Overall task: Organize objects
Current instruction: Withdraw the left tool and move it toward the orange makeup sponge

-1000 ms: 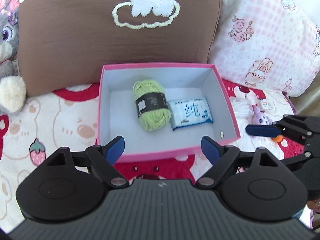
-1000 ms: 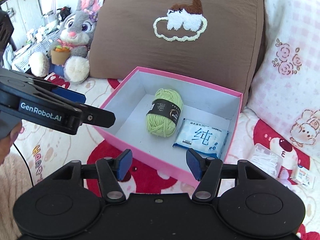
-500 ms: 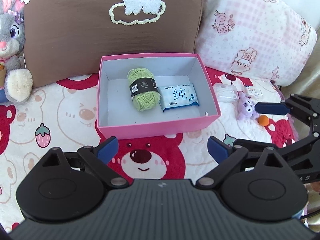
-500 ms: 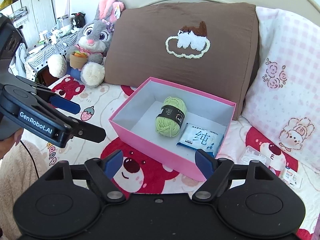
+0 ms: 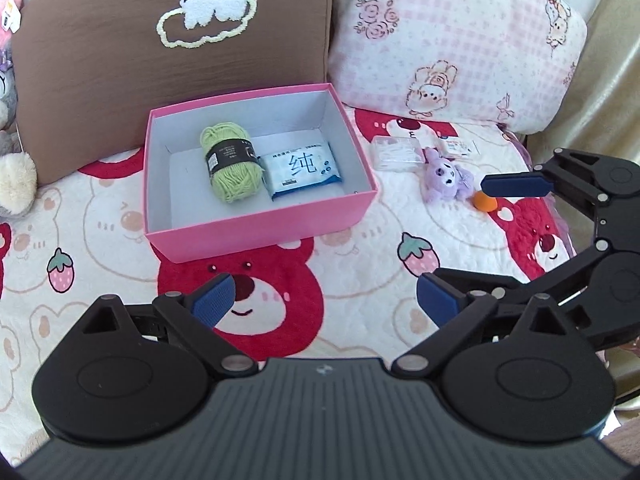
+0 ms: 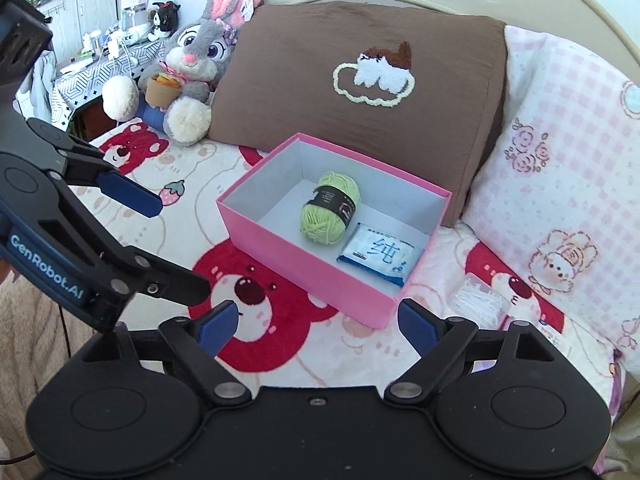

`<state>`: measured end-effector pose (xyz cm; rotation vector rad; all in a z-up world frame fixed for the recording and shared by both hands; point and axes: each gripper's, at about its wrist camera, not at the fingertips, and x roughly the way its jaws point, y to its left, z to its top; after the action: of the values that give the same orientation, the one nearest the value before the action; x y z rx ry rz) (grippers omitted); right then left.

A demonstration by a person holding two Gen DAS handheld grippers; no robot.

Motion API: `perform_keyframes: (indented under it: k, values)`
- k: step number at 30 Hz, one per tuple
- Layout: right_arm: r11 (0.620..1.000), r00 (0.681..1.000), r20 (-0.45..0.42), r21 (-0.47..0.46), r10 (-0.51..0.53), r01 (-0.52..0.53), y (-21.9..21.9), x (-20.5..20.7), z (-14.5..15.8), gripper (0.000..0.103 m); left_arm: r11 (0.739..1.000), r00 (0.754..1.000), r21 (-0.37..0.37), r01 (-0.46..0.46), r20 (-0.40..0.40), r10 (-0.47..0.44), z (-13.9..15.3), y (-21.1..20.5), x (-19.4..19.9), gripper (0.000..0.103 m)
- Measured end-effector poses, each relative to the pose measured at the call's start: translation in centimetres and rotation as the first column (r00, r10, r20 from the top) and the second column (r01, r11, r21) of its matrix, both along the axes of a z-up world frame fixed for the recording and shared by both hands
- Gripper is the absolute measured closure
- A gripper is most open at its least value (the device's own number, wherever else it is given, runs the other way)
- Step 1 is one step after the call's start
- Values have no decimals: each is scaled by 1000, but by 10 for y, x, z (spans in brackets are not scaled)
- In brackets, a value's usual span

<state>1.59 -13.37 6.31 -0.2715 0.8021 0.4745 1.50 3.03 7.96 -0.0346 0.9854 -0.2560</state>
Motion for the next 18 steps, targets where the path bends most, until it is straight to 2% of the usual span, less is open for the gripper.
perform_keyframes:
  k: [7,10,15,18]
  values:
    - [999,999,8,1,-40,40,-33,-16,-3,13,1000,1000,-29,-8,-14,8,-16,-16,-5,4]
    - [999,999,26,-1,-45,45,-49,-23,-5,13,1000,1000,-10,1,-7,-1,-20,-26,-6,4]
    - [999,996,79,2,-49,49,-72,-33,-6,13,998,998,-58,11,-61,-15,-27,-42,0,4]
    - [997,987,144,-9,-75,77,-81,-37,-6,13,997,996,-80,23,-84,-30,-30,-52,5,4]
